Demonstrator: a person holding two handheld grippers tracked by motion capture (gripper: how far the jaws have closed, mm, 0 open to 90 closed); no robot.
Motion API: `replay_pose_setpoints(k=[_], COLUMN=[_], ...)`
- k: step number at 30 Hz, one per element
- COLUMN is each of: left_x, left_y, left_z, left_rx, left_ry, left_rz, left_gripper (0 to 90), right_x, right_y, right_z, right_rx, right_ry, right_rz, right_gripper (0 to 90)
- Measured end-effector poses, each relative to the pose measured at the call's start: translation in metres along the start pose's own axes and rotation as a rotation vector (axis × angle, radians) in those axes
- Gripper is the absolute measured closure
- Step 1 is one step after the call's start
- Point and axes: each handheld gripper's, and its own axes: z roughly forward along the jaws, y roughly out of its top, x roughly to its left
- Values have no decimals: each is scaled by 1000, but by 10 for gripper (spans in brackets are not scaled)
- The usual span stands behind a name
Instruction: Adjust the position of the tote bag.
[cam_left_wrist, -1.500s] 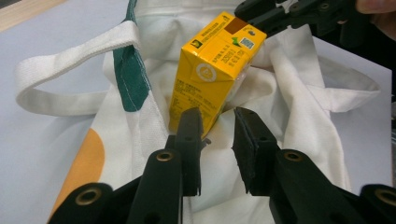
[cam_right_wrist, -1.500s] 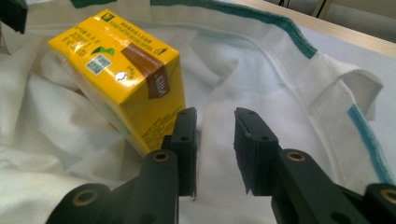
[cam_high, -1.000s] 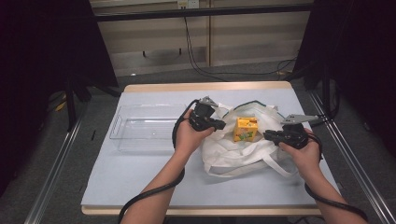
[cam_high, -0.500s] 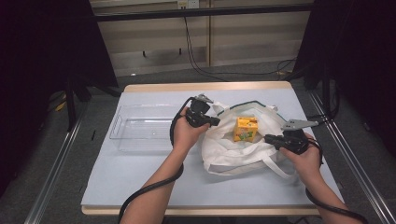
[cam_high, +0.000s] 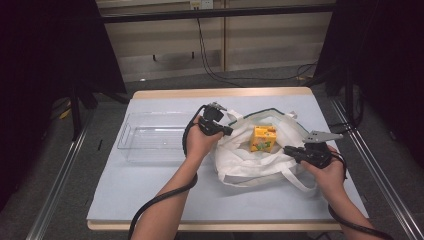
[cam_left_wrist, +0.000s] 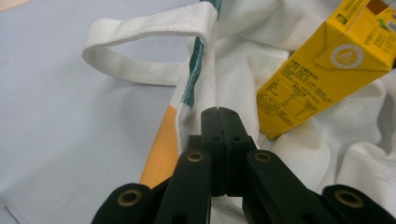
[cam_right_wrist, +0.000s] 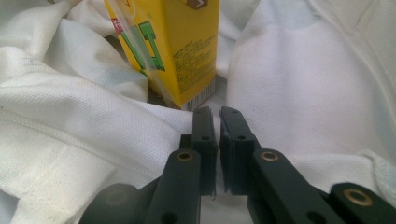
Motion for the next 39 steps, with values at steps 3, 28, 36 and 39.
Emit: replay_pose_setpoints(k=[3,28,36,39], left_x=[2,11,11,9], left_y=[-1,-9,-10,-9], left_z=[3,11,7,5], left_rx=[14,50,23,2], left_ry=[13,50,18,10], left_rz=[-10,-35,-50,-61], left_gripper=[900,900,900,898], right_x=[-1,1,2,3], right_y=[-2,-18,-16,-10], right_z=[0,2,1,-2], right_rx=[-4,-20,-24,-30], right_ry=[2,18,0,-13], right_rz=[-8,-10,-9,-5], right_gripper=[852,878,864,821])
